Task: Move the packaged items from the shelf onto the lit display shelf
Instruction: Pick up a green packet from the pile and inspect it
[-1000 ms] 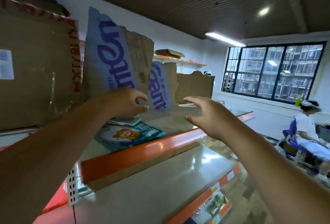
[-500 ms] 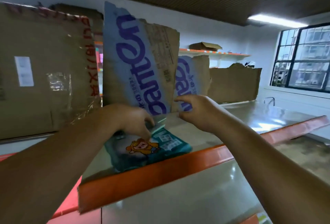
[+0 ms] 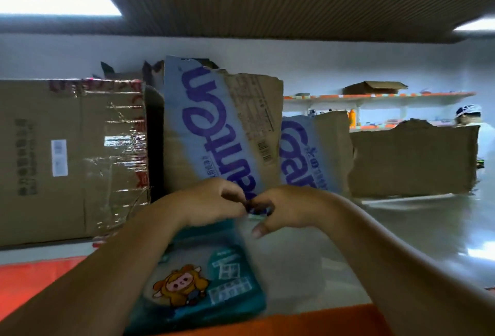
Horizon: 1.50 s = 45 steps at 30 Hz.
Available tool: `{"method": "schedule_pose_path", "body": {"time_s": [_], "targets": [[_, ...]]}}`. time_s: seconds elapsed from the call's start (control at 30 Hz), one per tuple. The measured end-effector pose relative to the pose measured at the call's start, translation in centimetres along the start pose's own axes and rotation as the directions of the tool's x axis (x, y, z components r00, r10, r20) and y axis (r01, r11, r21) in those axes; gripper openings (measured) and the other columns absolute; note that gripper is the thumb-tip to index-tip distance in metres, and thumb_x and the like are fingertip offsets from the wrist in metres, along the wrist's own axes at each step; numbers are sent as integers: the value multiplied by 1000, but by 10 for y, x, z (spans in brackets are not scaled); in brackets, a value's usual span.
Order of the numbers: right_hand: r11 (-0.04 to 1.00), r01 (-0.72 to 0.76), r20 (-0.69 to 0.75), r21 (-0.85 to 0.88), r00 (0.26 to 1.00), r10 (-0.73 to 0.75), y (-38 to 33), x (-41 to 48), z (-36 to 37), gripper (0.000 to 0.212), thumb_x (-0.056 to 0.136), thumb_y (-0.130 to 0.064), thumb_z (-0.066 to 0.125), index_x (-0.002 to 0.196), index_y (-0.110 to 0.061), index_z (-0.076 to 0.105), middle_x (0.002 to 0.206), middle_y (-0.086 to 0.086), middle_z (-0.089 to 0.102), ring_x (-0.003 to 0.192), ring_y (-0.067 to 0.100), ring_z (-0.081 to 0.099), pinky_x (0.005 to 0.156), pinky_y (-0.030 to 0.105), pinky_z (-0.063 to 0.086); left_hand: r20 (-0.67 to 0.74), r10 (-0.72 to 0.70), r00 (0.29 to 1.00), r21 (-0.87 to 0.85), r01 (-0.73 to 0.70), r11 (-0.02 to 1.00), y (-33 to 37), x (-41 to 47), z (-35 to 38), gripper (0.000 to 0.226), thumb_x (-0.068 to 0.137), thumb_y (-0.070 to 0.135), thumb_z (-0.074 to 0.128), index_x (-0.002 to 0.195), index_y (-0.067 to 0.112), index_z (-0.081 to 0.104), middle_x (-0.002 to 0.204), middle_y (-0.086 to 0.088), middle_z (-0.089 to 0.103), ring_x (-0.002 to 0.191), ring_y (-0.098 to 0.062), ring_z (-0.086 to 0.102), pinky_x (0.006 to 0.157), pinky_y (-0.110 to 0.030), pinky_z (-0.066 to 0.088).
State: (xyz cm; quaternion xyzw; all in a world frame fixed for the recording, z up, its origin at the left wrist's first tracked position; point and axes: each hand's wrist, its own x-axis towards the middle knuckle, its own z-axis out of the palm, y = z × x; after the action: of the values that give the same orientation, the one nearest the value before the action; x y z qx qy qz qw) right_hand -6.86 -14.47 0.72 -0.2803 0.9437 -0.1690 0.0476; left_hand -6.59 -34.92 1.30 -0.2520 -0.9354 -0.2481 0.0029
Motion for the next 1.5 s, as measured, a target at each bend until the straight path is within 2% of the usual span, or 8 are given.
{"method": "schedule_pose_path", "body": {"time_s": [0.07, 0.13, 0.37, 0.63, 0.83, 0.93, 1.17, 1.5], "targets": [[994, 25, -59, -110, 998, -32, 6, 7, 1, 10, 92, -36, 69, 98, -34, 61, 99, -8, 66, 86, 11, 61, 67, 24, 43, -94, 39, 995, -64, -46, 997, -5, 4, 6, 20, 92, 39, 70, 92, 20, 74, 93, -8, 69, 89, -24, 65, 84, -40, 51], [987, 61, -185, -147, 979, -88, 15, 14, -1, 21, 96, -26, 61, 76, -26, 53, 76, -1, 58, 67, 15, 54, 59, 28, 38, -217, 64, 974, -138, -95, 986, -10, 5, 13, 33, 92, 47, 67, 91, 14, 71, 90, -14, 66, 83, -28, 63, 78, -43, 50], [960, 207, -489, 188, 868, -91, 18, 23, -20, 16, 95, -28, 65, 79, -27, 62, 75, -8, 66, 65, -3, 62, 58, 20, 44, -603, 55, 796, -115, -155, 981, -27, 2, 19, 39, 90, 46, 69, 128, 44, 59, 111, 17, 69, 97, -8, 68, 86, -39, 59], [727, 328, -586, 604, 801, 125, 32, 36, -10, 18, 95, -15, 65, 95, -32, 73, 94, -9, 78, 88, 11, 74, 86, 44, 60, -568, 139, 811, 114, -90, 989, -12, -1, 30, 85, 83, 58, 70, 150, 60, 18, 119, 39, 50, 102, 11, 55, 77, -13, 47], [511, 368, -574, 777, 748, 335, 28, 40, -6, 18, 95, -14, 62, 109, -23, 67, 95, 1, 77, 83, 18, 76, 73, 49, 63, -441, 157, 884, 332, -2, 943, 10, 1, 50, 93, 81, 72, 63, 154, 54, 8, 125, 30, 45, 103, 3, 51, 82, -12, 43], [412, 421, -551, 808, 788, 275, 17, 35, -5, 23, 97, -17, 63, 118, -20, 57, 106, 6, 73, 85, 19, 76, 70, 46, 63, -461, 115, 880, 263, 12, 965, 10, 5, 56, 83, 92, 48, 66, 156, 49, 12, 116, 22, 57, 97, 0, 60, 80, -15, 51], [890, 322, -694, 322, 719, -9, 21, 33, 0, 61, 82, -45, 77, 135, -43, 46, 130, -22, 50, 118, 1, 50, 92, 26, 46, -611, -21, 791, -324, -226, 919, 2, 3, 40, 32, 104, 4, 48, 110, 29, 67, 93, 2, 73, 54, -16, 58, 54, -24, 48], [982, 186, -761, -36, 632, -147, 25, 28, 3, 88, 72, -51, 83, 147, -35, 40, 145, -15, 40, 132, 15, 34, 108, 36, 39, -470, -226, 853, -667, -176, 724, 9, 1, 37, 26, 105, 11, 46, 103, 11, 72, 92, -12, 77, 52, -23, 49, 52, -30, 41]]}}
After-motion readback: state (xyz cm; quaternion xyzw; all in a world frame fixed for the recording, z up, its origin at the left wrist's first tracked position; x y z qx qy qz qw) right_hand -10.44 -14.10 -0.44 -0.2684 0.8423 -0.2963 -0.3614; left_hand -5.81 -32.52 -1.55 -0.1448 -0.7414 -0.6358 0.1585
